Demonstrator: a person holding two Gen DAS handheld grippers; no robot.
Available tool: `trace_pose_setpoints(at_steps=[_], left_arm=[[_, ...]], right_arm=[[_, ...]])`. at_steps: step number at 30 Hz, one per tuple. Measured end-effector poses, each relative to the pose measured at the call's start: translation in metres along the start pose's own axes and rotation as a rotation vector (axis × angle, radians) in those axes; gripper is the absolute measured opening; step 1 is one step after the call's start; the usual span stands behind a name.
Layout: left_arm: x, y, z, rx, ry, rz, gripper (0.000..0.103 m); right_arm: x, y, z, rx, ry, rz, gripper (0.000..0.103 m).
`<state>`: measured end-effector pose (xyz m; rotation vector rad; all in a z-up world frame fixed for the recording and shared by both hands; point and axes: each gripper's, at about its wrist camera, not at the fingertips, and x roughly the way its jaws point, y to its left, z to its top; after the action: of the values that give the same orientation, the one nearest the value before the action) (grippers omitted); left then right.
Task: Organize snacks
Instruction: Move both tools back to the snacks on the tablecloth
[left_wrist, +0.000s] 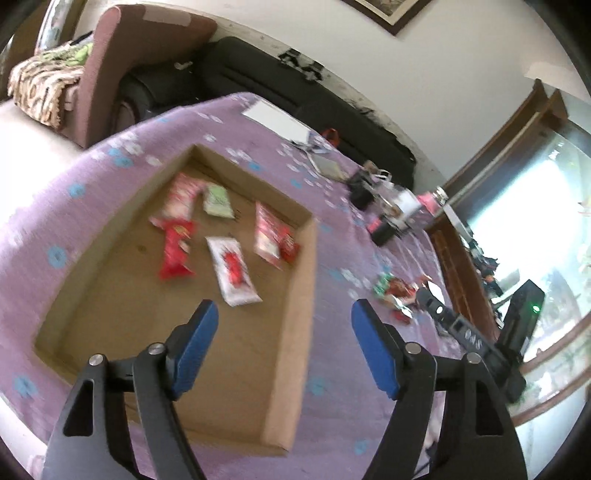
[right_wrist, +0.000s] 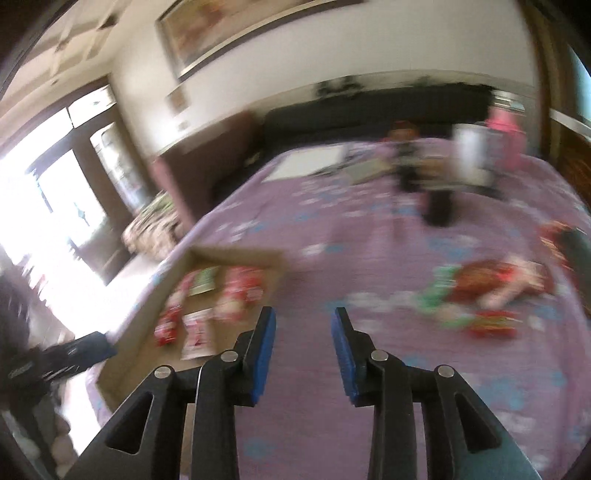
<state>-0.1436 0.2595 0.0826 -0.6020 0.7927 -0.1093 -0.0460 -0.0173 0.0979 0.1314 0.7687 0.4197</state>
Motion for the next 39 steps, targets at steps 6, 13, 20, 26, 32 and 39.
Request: trace_pose_setpoints(at_steps=[6, 13, 20, 26, 32, 39], left_arm=[[0.025, -0.027, -0.024, 0.059, 0.099, -0.036, 0.074], [0.031, -0.045, -0.035, 0.129, 0.124, -0.050, 0.074], [0.041, -0.042, -0.040, 0.117, 0.150, -0.032, 0.074], [0.043, -0.045, -0.045, 0.133, 0.168, -0.025, 0.074], [0.041, -0.043, -0.045, 0.138, 0.158, -0.020, 0.074], [0.050, -0.046, -0.052, 0.144, 0.186, -0.030, 0.074]], right_arm=[[-0.031, -0.104, -0.004, 0.169, -0.044, -0.173, 0.036], [-0.011, -0.154, -0.003, 0.264, -0.028, -0.230, 0.036], [0.032, -0.158, 0.027, 0.222, -0.009, -0.287, 0.036], [0.088, -0.147, 0.059, 0.115, 0.056, -0.399, 0.036], [0.126, -0.140, 0.052, 0.070, 0.181, -0.367, 0.033], [0.082, -0.109, 0.006, -0.013, 0.264, -0.140, 0.033]])
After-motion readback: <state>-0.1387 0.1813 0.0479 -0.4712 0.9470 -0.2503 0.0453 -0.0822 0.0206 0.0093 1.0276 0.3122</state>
